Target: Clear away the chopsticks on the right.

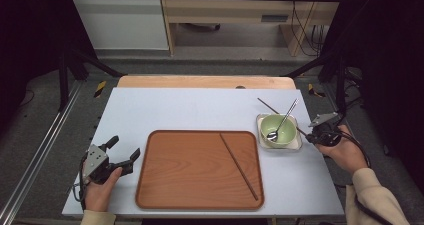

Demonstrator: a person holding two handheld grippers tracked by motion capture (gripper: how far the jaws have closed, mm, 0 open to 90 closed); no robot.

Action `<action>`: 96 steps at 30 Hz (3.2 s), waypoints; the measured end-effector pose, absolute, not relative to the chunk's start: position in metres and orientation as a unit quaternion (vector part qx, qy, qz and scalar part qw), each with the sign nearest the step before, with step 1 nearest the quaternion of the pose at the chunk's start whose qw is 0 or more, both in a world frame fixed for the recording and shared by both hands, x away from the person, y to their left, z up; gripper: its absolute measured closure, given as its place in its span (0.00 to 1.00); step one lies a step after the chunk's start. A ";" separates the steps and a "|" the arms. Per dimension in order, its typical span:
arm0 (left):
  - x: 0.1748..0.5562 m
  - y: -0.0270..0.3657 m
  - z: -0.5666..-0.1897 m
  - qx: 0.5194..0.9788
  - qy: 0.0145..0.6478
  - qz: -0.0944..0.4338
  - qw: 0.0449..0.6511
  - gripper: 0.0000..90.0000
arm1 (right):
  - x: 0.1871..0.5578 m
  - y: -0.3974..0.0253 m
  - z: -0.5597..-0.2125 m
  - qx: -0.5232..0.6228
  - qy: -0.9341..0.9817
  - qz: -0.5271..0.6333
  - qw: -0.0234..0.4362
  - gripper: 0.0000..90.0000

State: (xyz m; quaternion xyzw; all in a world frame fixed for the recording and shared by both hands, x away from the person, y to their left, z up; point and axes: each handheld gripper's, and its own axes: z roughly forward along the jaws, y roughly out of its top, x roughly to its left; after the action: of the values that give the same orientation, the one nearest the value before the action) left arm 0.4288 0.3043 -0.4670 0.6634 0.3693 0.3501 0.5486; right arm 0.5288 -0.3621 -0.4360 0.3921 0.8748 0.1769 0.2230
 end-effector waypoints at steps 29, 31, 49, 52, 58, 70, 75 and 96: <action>0.428 0.305 -0.466 0.660 0.367 0.353 0.552 0.12 | 0.503 -0.364 -0.320 0.498 0.761 0.278 0.308 0.94; 0.428 0.305 -0.466 0.660 0.367 0.353 0.552 0.12 | 0.496 -0.355 -0.306 0.494 0.759 0.296 0.305 0.94; 0.428 0.306 -0.466 0.660 0.367 0.352 0.553 0.12 | 0.450 -0.244 -0.316 0.445 0.815 0.316 0.195 0.94; 0.428 0.306 -0.466 0.659 0.368 0.353 0.553 0.12 | 0.444 -0.228 -0.329 0.433 0.829 0.300 0.187 0.94; 0.427 0.307 -0.465 0.658 0.368 0.354 0.554 0.12 | 0.430 -0.202 -0.360 0.422 0.849 0.276 0.159 0.94; 0.427 0.306 -0.465 0.658 0.367 0.354 0.554 0.12 | 0.408 -0.179 -0.403 0.424 0.863 0.257 0.098 0.94; 0.427 0.306 -0.465 0.657 0.367 0.353 0.555 0.12 | 0.398 -0.175 -0.416 0.428 0.865 0.250 0.083 0.94; 0.427 0.305 -0.465 0.659 0.365 0.352 0.556 0.12 | 0.374 -0.166 -0.436 0.433 0.871 0.227 0.051 0.94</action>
State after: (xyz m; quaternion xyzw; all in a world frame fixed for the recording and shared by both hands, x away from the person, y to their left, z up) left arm 0.4269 0.3047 -0.4645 0.6585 0.3647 0.3522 0.5561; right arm 0.3741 -0.1661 -0.4357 0.4332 0.8708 0.2267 0.0511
